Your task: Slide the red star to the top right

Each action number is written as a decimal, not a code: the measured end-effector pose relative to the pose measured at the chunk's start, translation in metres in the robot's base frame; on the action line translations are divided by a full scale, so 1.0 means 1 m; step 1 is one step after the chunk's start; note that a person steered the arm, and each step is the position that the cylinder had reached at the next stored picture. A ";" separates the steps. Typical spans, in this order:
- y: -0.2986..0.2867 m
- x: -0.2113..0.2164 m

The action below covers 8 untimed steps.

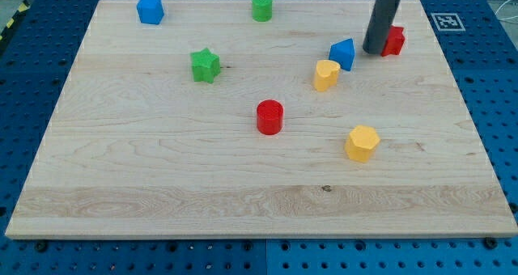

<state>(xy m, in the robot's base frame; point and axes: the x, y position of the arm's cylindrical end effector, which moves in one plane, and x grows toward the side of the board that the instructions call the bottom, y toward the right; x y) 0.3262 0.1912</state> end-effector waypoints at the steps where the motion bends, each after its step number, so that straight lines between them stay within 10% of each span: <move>1: 0.024 0.000; 8: 0.078 -0.005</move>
<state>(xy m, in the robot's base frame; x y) 0.3214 0.2689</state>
